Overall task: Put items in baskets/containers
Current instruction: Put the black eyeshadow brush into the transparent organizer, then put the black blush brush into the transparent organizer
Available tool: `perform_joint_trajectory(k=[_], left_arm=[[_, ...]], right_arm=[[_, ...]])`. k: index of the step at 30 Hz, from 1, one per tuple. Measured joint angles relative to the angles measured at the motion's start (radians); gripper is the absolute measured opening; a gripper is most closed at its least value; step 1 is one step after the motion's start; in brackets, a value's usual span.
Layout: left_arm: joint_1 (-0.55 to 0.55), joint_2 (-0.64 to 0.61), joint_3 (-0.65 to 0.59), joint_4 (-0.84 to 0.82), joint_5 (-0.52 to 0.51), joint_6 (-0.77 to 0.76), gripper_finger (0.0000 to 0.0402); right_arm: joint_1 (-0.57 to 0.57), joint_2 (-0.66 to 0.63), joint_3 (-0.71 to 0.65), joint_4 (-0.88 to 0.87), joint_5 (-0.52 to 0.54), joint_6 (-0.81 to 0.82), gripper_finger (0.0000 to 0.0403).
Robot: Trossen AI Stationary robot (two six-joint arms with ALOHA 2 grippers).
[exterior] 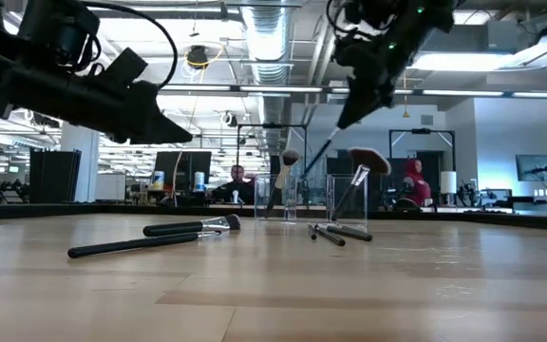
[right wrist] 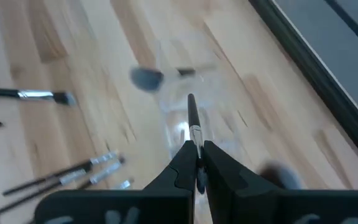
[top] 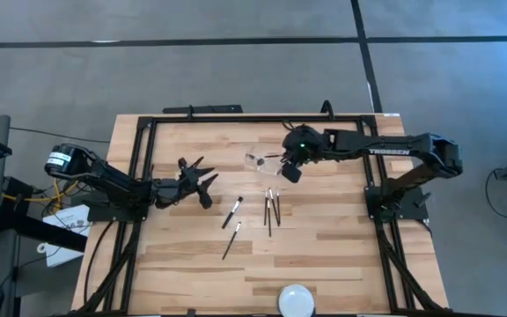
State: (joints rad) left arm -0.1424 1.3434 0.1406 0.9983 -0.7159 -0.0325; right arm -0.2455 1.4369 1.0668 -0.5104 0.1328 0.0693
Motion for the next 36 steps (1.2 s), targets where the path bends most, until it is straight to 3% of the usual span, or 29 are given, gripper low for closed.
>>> perform_joint_trajectory(k=[8, 16, 22, 26, 31, 36], left_arm=[[-0.002, 0.0, 0.0, 0.004, 0.167, -0.176, 0.0112], [-0.016, 0.0, 0.001, 0.005, 0.28, -0.28, 0.0112], [-0.096, 0.032, 0.041, 0.006, 0.284, -0.283, 0.0112], [-0.14, 0.153, 0.128, 0.006, 0.282, -0.3, 0.0112], [-0.152, 0.338, 0.235, 0.005, 0.206, -0.315, 0.0112], [-0.149, 0.417, 0.261, -0.001, 0.156, -0.349, 0.0112]], right_arm=[[-0.027, 0.147, 0.0, -0.005, -0.002, -0.025, 0.0015], [-0.025, 0.189, 0.025, 0.04, -0.001, -0.068, 0.0069], [-0.017, 0.154, 0.082, 0.039, 0.001, -0.078, 0.0104], [0.006, 0.125, 0.125, 0.045, 0.0, -0.078, 0.0117], [0.044, 0.117, 0.153, 0.056, -0.001, -0.079, 0.0124], [0.087, 0.122, 0.155, 0.044, -0.002, -0.078, 0.0125]])
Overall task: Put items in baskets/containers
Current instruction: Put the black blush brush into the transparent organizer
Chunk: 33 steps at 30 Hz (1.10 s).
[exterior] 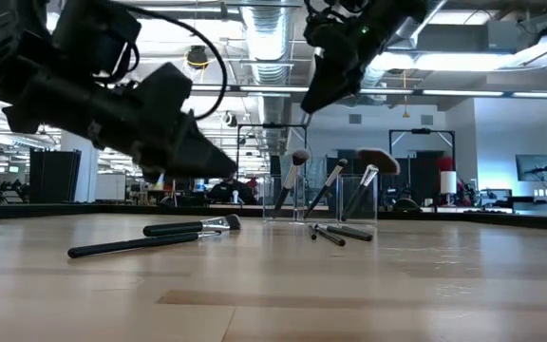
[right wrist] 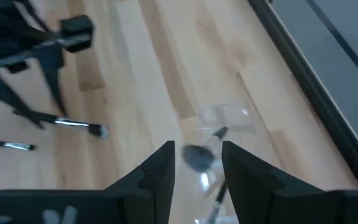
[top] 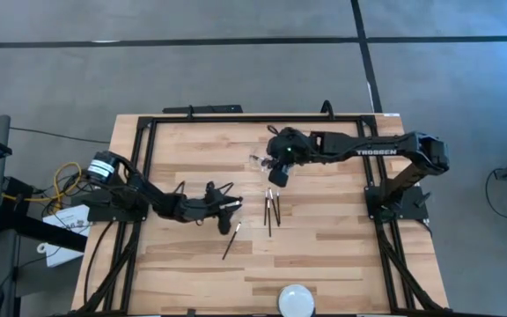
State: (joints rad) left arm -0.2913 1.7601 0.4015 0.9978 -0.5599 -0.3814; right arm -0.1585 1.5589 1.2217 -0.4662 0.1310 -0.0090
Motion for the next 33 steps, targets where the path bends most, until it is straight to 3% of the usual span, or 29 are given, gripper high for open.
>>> perform_joint_trajectory(k=[8, 12, 18, 33], left_arm=[[0.065, -0.059, -0.001, -0.214, 0.02, -0.053, 0.0121], [0.092, -0.075, 0.007, -0.214, 0.106, -0.096, 0.015], [0.089, -0.053, 0.007, -0.223, 0.118, -0.132, 0.0182], [0.109, 0.017, 0.017, -0.218, 0.117, -0.159, 0.0175]], right_arm=[[0.058, 0.0, 0.0, -0.003, 0.0, -0.003, 0.0124], [0.067, 0.0, 0.0, 0.001, 0.0, -0.003, 0.0123], [0.066, 0.0, 0.0, 0.004, 0.0, -0.003, 0.0123], [0.064, 0.0, 0.0, 0.011, 0.001, -0.027, 0.0123]])
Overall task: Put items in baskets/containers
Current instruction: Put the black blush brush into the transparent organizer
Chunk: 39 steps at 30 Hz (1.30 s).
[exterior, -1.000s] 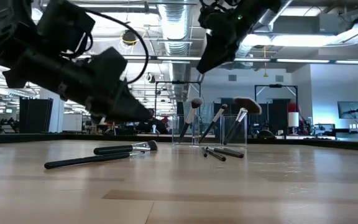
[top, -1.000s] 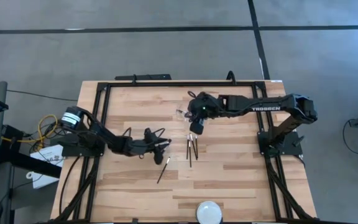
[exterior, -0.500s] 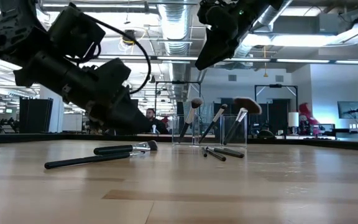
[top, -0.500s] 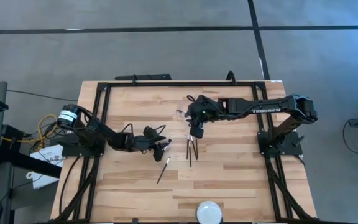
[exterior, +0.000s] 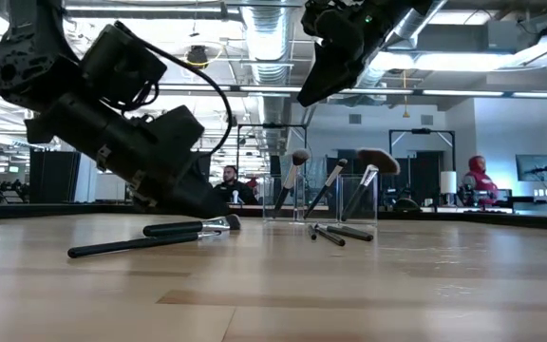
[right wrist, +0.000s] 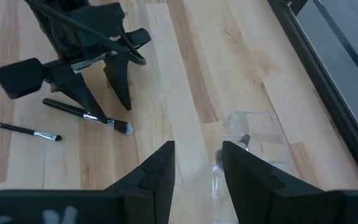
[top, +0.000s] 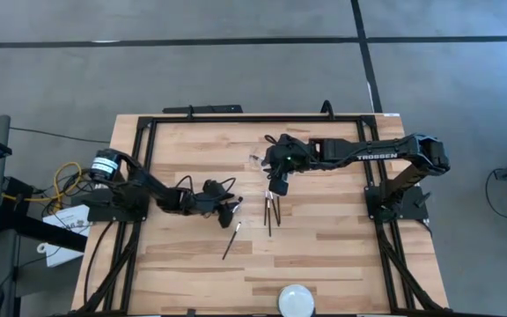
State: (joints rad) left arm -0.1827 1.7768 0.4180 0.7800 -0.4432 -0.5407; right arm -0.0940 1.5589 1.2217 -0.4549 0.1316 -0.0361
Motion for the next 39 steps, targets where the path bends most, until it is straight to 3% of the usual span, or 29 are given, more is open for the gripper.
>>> perform_joint_trajectory(k=[5, 11, 15, 19, 21, 25, 31, 34, 39], left_arm=[[0.029, 0.054, 0.043, 0.001, 0.066, 0.0, 0.0175], [0.039, 0.087, 0.056, 0.013, 0.071, 0.002, 0.0157], [0.041, 0.057, 0.053, -0.013, 0.084, 0.004, 0.0106], [0.051, -0.001, 0.051, -0.013, 0.107, 0.019, 0.0024], [0.055, -0.037, 0.051, -0.013, 0.105, 0.049, 0.0009], [0.053, -0.151, 0.051, -0.022, 0.11, 0.123, 0.0004], [0.052, -0.302, 0.051, -0.218, 0.187, 0.187, 0.0013], [0.045, -0.304, 0.051, -0.285, 0.183, 0.159, 0.0036], [0.008, -0.195, 0.051, -0.279, 0.16, 0.132, 0.0095]], right_arm=[[0.0, 0.0, 0.0, 0.005, 0.0, -0.001, 0.0123], [0.0, 0.0, 0.0, 0.007, 0.0, -0.001, 0.0123], [0.0, 0.0, 0.0, 0.011, 0.0, -0.024, 0.0123], [0.0, 0.0, 0.0, 0.023, -0.001, -0.034, 0.0122], [0.009, 0.0, -0.001, 0.023, -0.01, -0.035, 0.0121], [0.043, 0.0, -0.001, 0.021, -0.082, -0.036, 0.0121], [0.101, 0.0, -0.001, 0.015, -0.08, -0.063, 0.0121], [0.11, 0.0, -0.001, 0.019, -0.08, -0.077, 0.0121], [0.105, 0.0, -0.001, 0.023, -0.08, -0.07, 0.0121]])
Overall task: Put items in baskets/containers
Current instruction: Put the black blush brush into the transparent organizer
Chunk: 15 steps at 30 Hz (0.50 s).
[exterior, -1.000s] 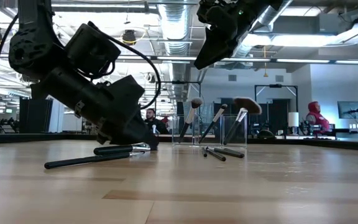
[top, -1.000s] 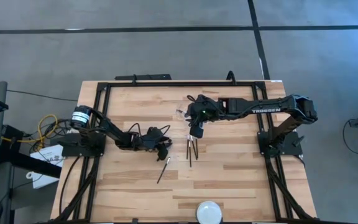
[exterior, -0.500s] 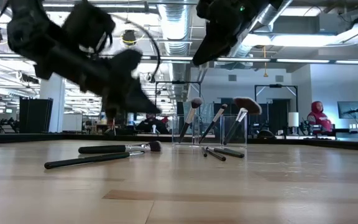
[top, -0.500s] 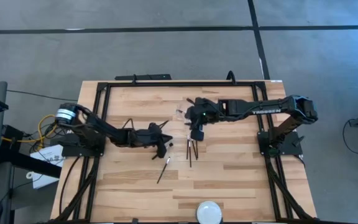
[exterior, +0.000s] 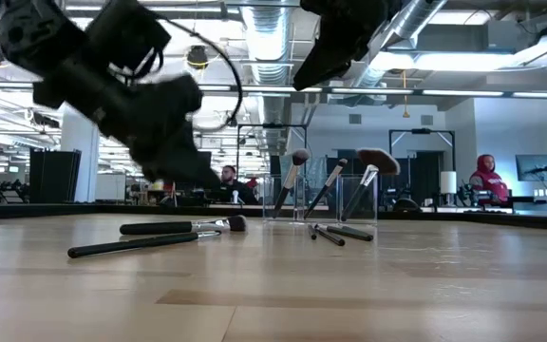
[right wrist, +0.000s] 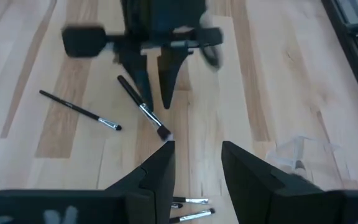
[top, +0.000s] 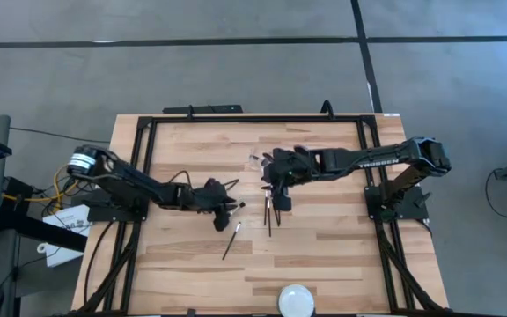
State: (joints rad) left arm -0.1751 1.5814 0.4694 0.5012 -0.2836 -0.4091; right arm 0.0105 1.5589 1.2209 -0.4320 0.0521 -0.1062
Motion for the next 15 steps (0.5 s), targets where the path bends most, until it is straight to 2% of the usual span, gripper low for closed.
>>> perform_joint_trajectory(k=[7, 15], left_arm=[[-0.008, 0.145, 0.002, 0.07, -0.026, -0.045, 0.0157], [-0.002, 0.16, 0.003, 0.114, -0.027, -0.017, 0.0172]], right_arm=[[-0.013, 0.0, 0.0, 0.0, 0.0, 0.0, 0.0121], [-0.035, 0.0, 0.0, 0.001, 0.0, 0.001, 0.0121]])
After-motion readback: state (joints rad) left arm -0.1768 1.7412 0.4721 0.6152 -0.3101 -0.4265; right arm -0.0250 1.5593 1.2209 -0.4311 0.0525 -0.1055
